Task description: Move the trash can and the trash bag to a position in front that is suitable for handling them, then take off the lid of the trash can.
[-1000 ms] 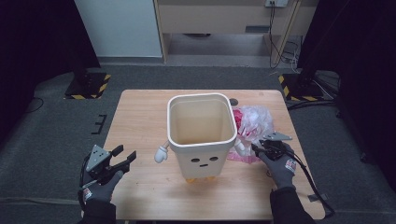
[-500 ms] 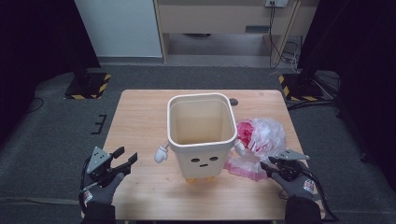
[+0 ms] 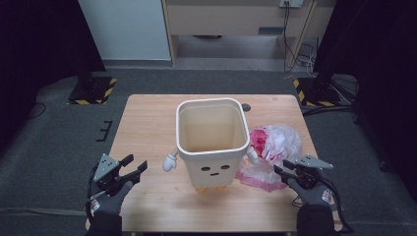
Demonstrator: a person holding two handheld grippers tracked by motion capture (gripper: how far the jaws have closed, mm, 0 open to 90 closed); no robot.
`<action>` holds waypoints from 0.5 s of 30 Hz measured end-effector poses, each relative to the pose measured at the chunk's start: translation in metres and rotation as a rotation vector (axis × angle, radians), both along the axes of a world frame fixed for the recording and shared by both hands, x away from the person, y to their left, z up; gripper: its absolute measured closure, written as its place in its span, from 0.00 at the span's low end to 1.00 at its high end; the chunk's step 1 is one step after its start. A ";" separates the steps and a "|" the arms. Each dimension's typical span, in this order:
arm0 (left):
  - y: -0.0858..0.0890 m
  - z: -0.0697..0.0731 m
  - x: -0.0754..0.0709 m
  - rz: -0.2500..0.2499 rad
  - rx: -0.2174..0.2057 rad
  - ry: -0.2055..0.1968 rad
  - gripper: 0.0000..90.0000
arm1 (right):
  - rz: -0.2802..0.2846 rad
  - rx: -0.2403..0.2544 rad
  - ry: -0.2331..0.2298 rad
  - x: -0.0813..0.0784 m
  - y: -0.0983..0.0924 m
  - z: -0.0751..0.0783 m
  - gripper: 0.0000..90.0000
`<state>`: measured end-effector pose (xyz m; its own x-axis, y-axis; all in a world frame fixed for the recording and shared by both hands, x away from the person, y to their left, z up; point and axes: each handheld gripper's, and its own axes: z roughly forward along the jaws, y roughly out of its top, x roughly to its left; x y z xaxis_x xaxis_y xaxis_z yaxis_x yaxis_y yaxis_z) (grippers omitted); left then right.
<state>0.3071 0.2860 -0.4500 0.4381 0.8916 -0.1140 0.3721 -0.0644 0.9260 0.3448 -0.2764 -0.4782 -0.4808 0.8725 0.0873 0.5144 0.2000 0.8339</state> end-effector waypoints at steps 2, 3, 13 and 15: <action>0.000 0.001 -0.001 0.003 -0.005 -0.006 0.41 | -0.002 0.002 -0.004 0.000 0.000 0.000 0.58; 0.001 0.002 -0.001 0.003 -0.008 -0.009 0.41 | -0.002 0.009 -0.004 0.000 0.000 0.001 0.58; 0.006 0.025 -0.006 0.025 -0.078 -0.071 0.41 | -0.007 0.017 -0.011 -0.001 -0.002 0.002 0.57; 0.005 0.030 -0.005 0.022 -0.078 -0.081 0.41 | -0.004 0.012 -0.007 0.000 -0.002 0.001 0.57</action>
<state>0.3019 0.2909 -0.4196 0.4287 0.8911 -0.1490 0.2967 0.0170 0.9548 0.3451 -0.2784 -0.4774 -0.4777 0.8734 0.0946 0.5092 0.1875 0.8400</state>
